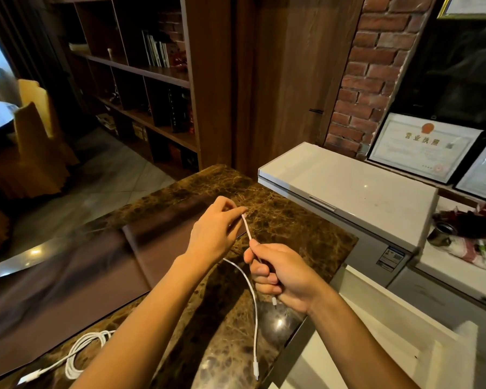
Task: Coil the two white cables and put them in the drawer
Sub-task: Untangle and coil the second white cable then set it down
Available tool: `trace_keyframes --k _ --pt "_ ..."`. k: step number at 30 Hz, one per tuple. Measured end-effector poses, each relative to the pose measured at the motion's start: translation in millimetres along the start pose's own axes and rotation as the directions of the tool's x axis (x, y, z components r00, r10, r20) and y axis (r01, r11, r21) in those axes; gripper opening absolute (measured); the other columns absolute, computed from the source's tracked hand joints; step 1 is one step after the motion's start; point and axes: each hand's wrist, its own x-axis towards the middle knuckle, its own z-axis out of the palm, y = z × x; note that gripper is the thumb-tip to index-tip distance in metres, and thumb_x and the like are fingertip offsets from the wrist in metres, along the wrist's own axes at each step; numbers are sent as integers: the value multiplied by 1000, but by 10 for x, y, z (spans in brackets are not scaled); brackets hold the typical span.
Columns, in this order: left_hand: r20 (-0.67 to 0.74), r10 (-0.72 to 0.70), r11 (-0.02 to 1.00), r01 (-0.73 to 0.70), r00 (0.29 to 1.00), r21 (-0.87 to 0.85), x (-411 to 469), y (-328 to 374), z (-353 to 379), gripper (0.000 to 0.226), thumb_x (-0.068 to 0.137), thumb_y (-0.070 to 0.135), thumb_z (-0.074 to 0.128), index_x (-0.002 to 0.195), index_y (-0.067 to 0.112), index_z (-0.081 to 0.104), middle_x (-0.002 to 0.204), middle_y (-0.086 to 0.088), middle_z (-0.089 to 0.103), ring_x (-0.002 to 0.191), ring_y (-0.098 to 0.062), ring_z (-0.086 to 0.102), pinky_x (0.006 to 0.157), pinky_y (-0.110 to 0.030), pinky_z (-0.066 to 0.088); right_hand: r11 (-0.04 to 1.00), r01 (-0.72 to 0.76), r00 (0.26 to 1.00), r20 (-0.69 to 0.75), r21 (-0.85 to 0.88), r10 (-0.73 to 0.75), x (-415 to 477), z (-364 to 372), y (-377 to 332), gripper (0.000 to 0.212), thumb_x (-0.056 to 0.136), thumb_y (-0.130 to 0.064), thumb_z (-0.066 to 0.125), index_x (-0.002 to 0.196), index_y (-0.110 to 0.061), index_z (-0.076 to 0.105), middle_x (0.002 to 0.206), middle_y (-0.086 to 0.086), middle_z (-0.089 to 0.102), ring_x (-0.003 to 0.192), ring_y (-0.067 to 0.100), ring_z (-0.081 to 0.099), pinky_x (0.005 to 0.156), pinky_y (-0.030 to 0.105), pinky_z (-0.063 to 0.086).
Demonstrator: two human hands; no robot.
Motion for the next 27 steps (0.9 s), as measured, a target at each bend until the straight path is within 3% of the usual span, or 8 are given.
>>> trace_keyframes --k 3,8,13,17,20,22,27 --pt "17 8 1000 -8 1000 -13 23 46 2 33 98 25 61 131 24 67 127 2 63 111 -17 59 86 -39 56 998 39 999 22 44 -40 -47 43 -49 30 108 -24 45 91 -4 60 59 -2 42 42 4 32 38 17 25" --pt "58 -15 996 19 998 -82 16 188 14 30 100 20 58 129 19 68 116 -2 72 103 -20 62 88 -33 48 988 142 988 59 64 -146 -65 40 -176 26 105 -25 48 93 -5 60 59 -3 43 44 4 33 39 18 27" --pt "113 -4 950 39 994 -308 -213 476 99 15 100 9 57 104 7 71 97 -9 74 88 -20 66 79 -32 47 942 290 954 20 169 -298 132 -23 -533 32 108 -27 43 95 -6 63 60 -4 45 46 5 38 41 20 32" --pt "126 -116 922 154 985 -354 -280 692 160 23 103 12 51 82 9 59 75 -2 61 64 -9 47 62 -25 33 928 343 939 -83 145 -334 318 -59 -734 32 108 -30 43 100 -7 64 62 -4 47 49 6 38 44 21 32" --pt "115 -138 907 173 984 -383 -290 790 123 36 105 20 50 69 26 46 61 11 47 56 -2 44 55 -17 32 922 371 927 -108 111 -360 393 -88 -778 31 108 -31 44 104 -7 64 64 -4 50 52 7 41 48 22 34" --pt "124 -131 914 168 984 -370 -303 815 70 38 106 26 48 68 30 45 57 10 45 56 -2 46 54 -17 32 914 396 915 -115 83 -386 416 -105 -792 31 108 -30 44 107 -7 64 66 -3 51 55 7 43 50 22 37" --pt "164 -111 944 156 980 -292 -295 801 -91 35 106 32 47 82 16 66 60 2 56 59 -11 51 56 -24 34 907 414 899 -121 -79 -421 430 -130 -752 33 108 -31 43 104 -9 67 69 -3 54 58 8 45 53 24 38"
